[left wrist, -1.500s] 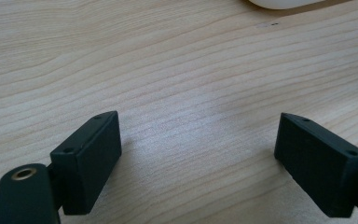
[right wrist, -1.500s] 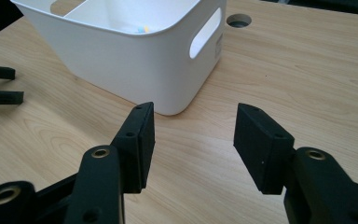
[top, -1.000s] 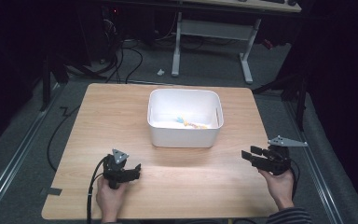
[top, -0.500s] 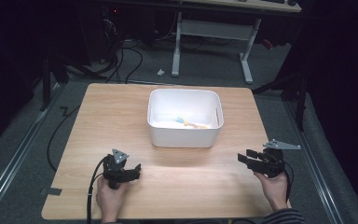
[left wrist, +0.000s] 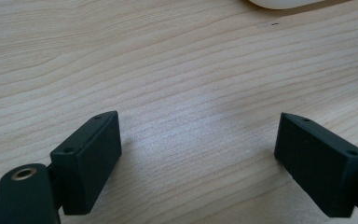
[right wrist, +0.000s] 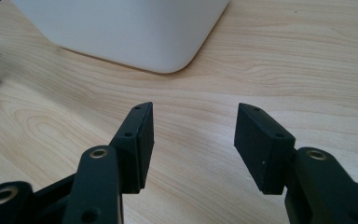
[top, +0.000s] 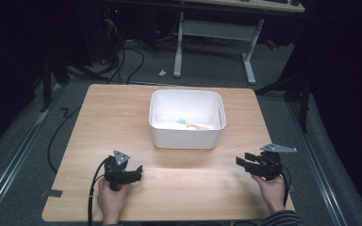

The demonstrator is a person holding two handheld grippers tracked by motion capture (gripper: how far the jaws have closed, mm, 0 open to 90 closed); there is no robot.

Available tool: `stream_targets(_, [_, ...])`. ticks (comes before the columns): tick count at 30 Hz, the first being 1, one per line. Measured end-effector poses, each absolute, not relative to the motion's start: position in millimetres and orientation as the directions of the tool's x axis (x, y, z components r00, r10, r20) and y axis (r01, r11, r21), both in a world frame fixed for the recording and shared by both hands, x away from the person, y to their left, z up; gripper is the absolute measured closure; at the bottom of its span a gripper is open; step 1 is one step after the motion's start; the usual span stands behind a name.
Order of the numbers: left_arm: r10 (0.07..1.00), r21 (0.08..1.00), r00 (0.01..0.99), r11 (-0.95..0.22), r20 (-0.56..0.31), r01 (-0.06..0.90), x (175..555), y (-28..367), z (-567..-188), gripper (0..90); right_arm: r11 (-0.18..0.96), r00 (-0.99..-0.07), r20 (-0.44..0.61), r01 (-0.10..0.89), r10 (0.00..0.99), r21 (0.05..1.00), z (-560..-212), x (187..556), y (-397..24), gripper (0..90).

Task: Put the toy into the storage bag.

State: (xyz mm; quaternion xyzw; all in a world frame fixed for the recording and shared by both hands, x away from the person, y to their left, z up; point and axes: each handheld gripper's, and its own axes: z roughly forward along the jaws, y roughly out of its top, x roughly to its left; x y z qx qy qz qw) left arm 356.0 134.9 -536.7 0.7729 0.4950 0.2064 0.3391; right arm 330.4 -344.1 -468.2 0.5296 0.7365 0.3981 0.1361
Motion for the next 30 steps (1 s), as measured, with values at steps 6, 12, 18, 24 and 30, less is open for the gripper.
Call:
stream_targets(6, [0.905,0.729,0.425,-0.28,-0.017,0.625,356,135,-537,15.0,0.124,-0.4,0.224,0.681,0.889,0.722,-474,332,-340,47.8])
stream_targets(12, [0.905,0.729,0.425,-0.28,-0.017,0.625,356,135,-537,15.0,0.128,-0.401,0.22,0.68,0.889,0.722,-481,334,-338,47.2])
stream_targets(18, [0.905,0.729,0.425,-0.28,-0.017,0.625,356,135,-537,15.0,0.14,-0.392,0.201,0.686,0.898,0.714,-491,336,-329,47.2])
stream_targets(24, [0.905,0.729,0.425,-0.28,-0.017,0.625,356,135,-537,15.0,0.156,-0.395,0.186,0.687,0.9,0.71,-499,339,-324,47.2])
stream_targets(30, [0.905,0.729,0.425,-0.28,-0.017,0.625,356,135,-537,15.0,0.179,-0.404,0.16,0.681,0.901,0.71,-505,341,-320,46.9])
